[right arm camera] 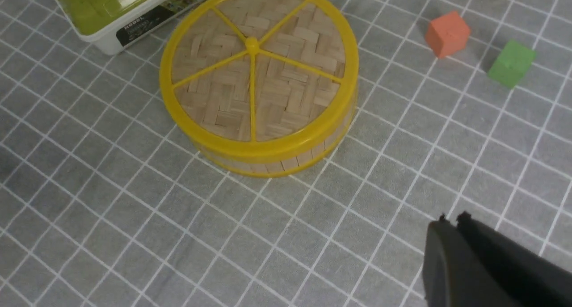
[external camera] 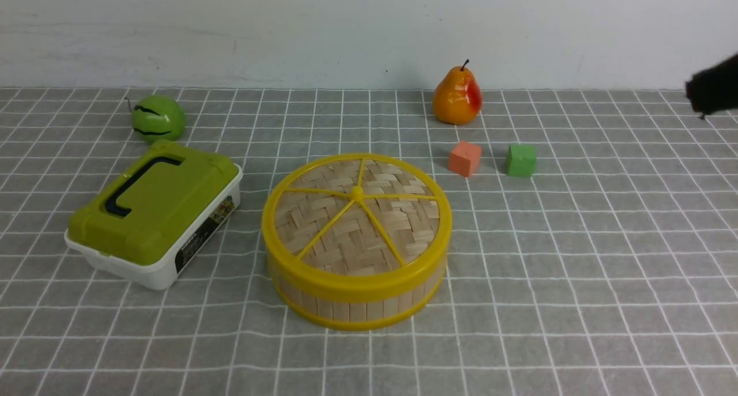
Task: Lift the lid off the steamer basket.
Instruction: Use the right arm to lift the lid of the steamer
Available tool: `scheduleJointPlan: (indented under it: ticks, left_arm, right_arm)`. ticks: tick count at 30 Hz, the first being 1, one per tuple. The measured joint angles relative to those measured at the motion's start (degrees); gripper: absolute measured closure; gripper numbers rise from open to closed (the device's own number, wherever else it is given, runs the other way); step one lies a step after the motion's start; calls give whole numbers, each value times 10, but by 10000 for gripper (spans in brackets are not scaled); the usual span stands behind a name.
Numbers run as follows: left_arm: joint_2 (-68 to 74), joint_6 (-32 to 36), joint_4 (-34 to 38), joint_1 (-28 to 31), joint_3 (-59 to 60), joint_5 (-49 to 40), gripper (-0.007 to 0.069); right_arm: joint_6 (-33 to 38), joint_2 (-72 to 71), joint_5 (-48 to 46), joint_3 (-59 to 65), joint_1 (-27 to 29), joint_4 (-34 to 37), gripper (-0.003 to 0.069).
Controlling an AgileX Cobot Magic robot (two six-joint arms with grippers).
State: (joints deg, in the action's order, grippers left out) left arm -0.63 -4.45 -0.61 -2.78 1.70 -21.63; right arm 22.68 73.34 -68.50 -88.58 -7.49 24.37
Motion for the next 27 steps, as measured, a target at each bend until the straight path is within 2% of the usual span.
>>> scheduleJointPlan:
  ticks: [1,2,3,4,8,14,18,22,27]
  left_arm:
    - [0,0,0,0,0,0,386]
    - [0,0,0,0,0,-1,386]
    - [0,0,0,0,0,-1,386]
    - [0,0,0,0,0,-1,386]
    - [0,0,0,0,0,-2,386]
    - [0,0,0,0,0,-2,386]
    - [0,0,0,0,0,-2,386]
    - [0,0,0,0,0,-2,386]
    - [0,0,0,0,0,-2,386]
  right_arm:
    - [-2,0,0,-4,-5,-5,659]
    - [-19,28,-2,-30,-40,-37,659]
    - [-28,40,-3,-43,-50,-54,659]
    - [-55,78,-8,-79,-99,-104,659]
    - [-92,167,-28,-156,-171,-180,657]
    - [-101,297,-32,-269,-239,-199,650]
    - [-102,368,-32,-322,-258,-199,631]
    - [-116,428,-32,-362,-262,-199,564]
    - [-147,494,-31,-400,-262,-199,349]
